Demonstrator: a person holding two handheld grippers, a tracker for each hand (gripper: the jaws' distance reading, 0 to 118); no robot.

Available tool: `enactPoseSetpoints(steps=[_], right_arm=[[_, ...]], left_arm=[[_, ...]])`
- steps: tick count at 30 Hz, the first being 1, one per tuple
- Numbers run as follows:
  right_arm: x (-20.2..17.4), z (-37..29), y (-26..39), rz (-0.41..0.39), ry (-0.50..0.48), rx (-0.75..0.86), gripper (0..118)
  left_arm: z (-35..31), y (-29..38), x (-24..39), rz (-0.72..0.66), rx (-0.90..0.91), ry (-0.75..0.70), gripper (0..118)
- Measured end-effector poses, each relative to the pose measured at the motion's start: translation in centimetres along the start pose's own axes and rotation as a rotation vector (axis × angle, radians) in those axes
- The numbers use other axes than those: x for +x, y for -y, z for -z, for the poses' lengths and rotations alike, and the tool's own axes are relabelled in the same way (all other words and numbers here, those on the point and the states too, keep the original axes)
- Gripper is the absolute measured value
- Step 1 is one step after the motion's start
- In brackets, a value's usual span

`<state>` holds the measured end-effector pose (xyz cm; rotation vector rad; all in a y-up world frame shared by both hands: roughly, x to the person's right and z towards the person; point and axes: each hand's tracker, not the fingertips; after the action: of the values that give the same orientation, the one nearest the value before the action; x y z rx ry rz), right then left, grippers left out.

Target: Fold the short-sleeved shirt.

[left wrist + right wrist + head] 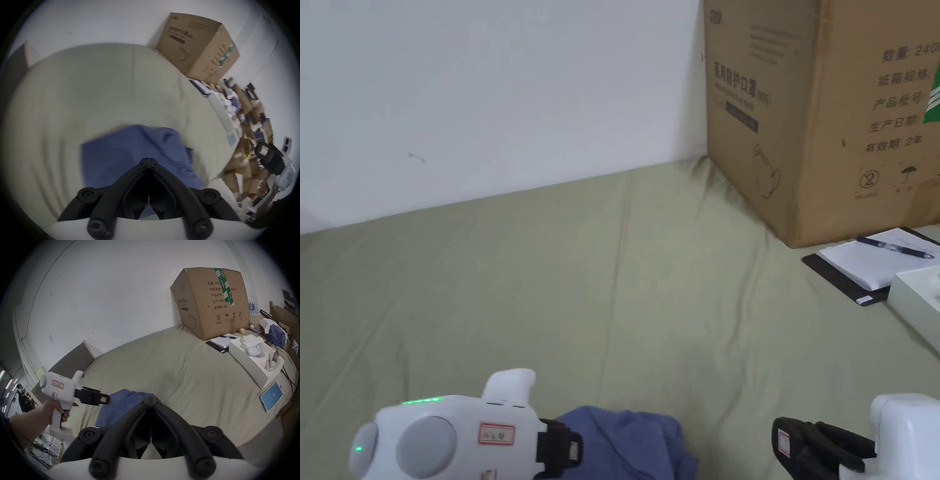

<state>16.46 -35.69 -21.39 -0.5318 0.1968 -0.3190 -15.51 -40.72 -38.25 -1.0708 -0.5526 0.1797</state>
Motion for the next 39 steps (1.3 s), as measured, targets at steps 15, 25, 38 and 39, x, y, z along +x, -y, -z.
enactPoseSetpoints(steps=[15,25,38,39], right_arm=[[-0.9,-0.4,-0.7,0.018,-0.005,-0.016,0],[-5.7,-5.8,-5.7,-0.130,-0.145,0.372,0],[-7.9,-2.9,-0.7,-0.318,0.225,0.620,0],[-7.7,-3.4,-0.2,-0.296,0.191,0.626,0]], left_arm=[[8.7,1.8,8.1,-0.016,-0.107,0.408,0],[-16.6,5.1,9.7,0.300,0.891,-0.139,0],[-18.1,12.0,3.9,0.172,1.127,-0.657,0],[-17.9,12.0,3.9,0.175,1.092,-0.634,0]])
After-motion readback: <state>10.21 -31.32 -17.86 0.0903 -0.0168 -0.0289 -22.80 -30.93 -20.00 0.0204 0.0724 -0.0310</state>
